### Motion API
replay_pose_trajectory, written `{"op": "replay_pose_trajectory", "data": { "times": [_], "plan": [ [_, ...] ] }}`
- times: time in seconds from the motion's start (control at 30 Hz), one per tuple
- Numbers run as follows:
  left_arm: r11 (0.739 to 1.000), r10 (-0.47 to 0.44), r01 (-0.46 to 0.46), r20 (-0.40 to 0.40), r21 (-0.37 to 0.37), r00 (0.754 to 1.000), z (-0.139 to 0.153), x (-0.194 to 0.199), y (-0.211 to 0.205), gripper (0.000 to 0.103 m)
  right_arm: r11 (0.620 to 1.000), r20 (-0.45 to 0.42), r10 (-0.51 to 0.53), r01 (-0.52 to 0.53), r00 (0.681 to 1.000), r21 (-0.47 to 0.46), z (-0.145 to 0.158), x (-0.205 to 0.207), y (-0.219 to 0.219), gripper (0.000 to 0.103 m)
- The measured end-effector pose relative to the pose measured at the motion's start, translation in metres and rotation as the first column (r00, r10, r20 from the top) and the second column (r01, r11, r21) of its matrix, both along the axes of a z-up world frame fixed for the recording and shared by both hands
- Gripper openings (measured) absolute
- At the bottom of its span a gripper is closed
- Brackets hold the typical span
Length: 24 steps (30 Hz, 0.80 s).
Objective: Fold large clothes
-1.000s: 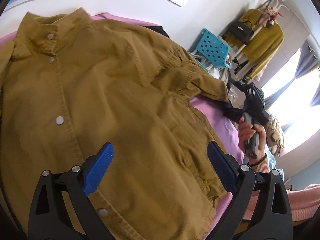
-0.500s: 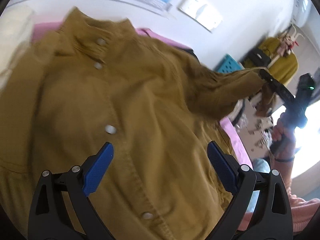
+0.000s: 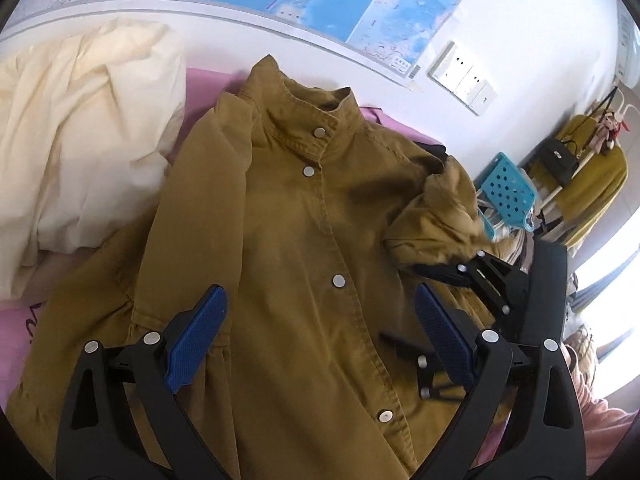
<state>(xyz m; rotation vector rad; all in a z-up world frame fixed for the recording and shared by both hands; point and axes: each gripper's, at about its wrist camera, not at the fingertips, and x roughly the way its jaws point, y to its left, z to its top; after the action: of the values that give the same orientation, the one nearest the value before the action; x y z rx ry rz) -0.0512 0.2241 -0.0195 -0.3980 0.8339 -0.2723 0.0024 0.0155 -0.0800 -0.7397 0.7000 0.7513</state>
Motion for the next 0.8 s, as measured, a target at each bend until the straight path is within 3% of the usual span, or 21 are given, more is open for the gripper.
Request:
{"op": "replay_pose_trajectory", "data": {
  "times": [0.07, 0.13, 0.27, 0.33, 0.43, 0.5, 0.57, 0.63, 0.67, 0.7, 0.8],
  "plan": [
    [0.999, -0.012, 0.012, 0.007, 0.032, 1.0, 0.003, 0.004, -0.005, 0.093, 0.999, -0.027, -0.018, 0.019, 0.999, 0.043, 0.01, -0.009, -0.016, 0.083],
    [0.998, -0.031, 0.031, 0.014, 0.047, 0.999, 0.006, 0.009, -0.014, 0.093, 0.992, -0.074, -0.045, 0.053, 0.996, 0.115, 0.021, -0.014, -0.04, 0.097],
    [0.993, -0.092, 0.09, 0.023, 0.075, 0.995, 0.007, 0.013, -0.036, 0.093, 0.952, -0.213, -0.093, 0.149, 0.973, 0.267, 0.04, -0.022, -0.107, 0.097],
    [0.987, -0.131, 0.129, 0.022, 0.095, 0.991, 0.005, 0.015, -0.049, 0.093, 0.906, -0.249, -0.152, 0.236, 0.956, 0.352, 0.047, -0.02, -0.141, 0.097],
    [0.98, -0.163, 0.161, 0.006, 0.117, 0.987, 0.0, 0.019, -0.063, 0.093, 0.798, -0.308, -0.281, 0.4, 0.909, 0.451, 0.048, -0.008, -0.19, 0.097],
    [0.979, -0.17, 0.17, -0.008, 0.113, 0.985, -0.004, 0.023, -0.068, 0.093, 0.718, -0.355, -0.373, 0.509, 0.857, 0.475, 0.038, 0.013, -0.212, 0.096],
    [0.978, -0.175, 0.176, -0.019, 0.108, 0.984, -0.006, 0.026, -0.07, 0.093, 0.679, -0.393, -0.407, 0.561, 0.824, 0.474, 0.027, 0.033, -0.217, 0.094],
    [0.978, -0.175, 0.176, -0.021, 0.112, 0.984, -0.006, 0.026, -0.071, 0.093, 0.676, -0.431, -0.375, 0.56, 0.821, 0.479, 0.019, 0.052, -0.21, 0.076],
    [0.978, -0.173, 0.174, -0.021, 0.111, 0.985, -0.006, 0.026, -0.071, 0.093, 0.683, -0.432, -0.363, 0.551, 0.826, 0.48, 0.017, 0.059, -0.203, 0.063],
    [0.979, -0.17, 0.171, -0.02, 0.106, 0.985, -0.005, 0.024, -0.069, 0.093, 0.694, -0.43, -0.342, 0.533, 0.835, 0.484, 0.018, 0.062, -0.198, 0.037],
    [0.982, -0.163, 0.162, -0.005, 0.094, 0.987, -0.001, 0.019, -0.061, 0.093, 0.725, -0.38, -0.3, 0.468, 0.875, 0.506, 0.038, 0.057, -0.188, 0.025]
  ]
}}
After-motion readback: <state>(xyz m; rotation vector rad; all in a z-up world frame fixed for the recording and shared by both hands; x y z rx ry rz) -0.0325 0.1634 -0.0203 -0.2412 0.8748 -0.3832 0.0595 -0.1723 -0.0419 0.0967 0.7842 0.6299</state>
